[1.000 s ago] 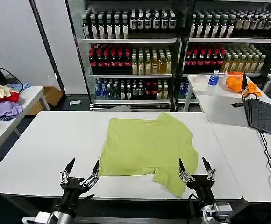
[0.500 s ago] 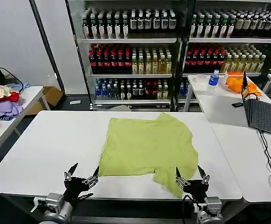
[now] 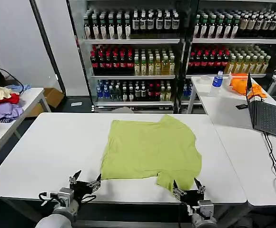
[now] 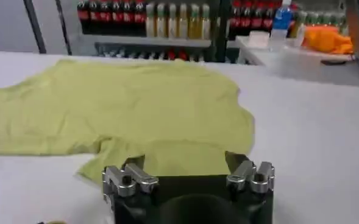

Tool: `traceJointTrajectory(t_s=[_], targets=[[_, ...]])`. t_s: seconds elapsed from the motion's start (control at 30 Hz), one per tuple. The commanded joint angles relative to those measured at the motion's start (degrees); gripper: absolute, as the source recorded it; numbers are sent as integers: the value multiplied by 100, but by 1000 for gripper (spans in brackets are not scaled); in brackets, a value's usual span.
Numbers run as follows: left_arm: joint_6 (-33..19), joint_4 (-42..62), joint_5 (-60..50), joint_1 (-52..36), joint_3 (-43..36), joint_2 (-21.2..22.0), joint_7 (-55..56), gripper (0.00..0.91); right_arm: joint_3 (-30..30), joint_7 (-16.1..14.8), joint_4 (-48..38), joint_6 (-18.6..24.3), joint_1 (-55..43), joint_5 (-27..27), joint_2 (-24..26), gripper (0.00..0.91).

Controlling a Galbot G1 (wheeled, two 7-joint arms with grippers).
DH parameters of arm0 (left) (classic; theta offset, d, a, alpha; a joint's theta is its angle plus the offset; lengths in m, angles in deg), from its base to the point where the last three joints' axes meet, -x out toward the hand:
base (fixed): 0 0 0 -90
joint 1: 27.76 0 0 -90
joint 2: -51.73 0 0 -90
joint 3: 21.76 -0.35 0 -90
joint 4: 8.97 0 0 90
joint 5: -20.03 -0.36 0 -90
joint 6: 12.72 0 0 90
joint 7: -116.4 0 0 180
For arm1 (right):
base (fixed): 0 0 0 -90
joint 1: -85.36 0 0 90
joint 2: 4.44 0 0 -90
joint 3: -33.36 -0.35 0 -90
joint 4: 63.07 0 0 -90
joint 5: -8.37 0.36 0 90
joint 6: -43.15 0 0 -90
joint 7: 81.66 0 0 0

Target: Fold and organize the clothes.

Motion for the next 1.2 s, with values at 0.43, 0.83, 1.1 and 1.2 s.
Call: traceJointTrajectory(t_s=[0.43, 0.83, 1.1, 1.2], targets=[[174, 320, 15, -321, -450, 127, 142, 71, 12, 146, -42, -173, 91, 15, -151, 0], [176, 428, -2, -297, -535, 108, 53, 81, -25, 140, 41, -173, 175, 12, -217, 0], [165, -42, 120, -111, -481, 83, 26, 71, -89, 95, 314, -135, 346, 5, -234, 0], [163, -413, 148, 135, -391, 41, 15, 81, -118, 56, 502, -90, 454, -22, -225, 0]])
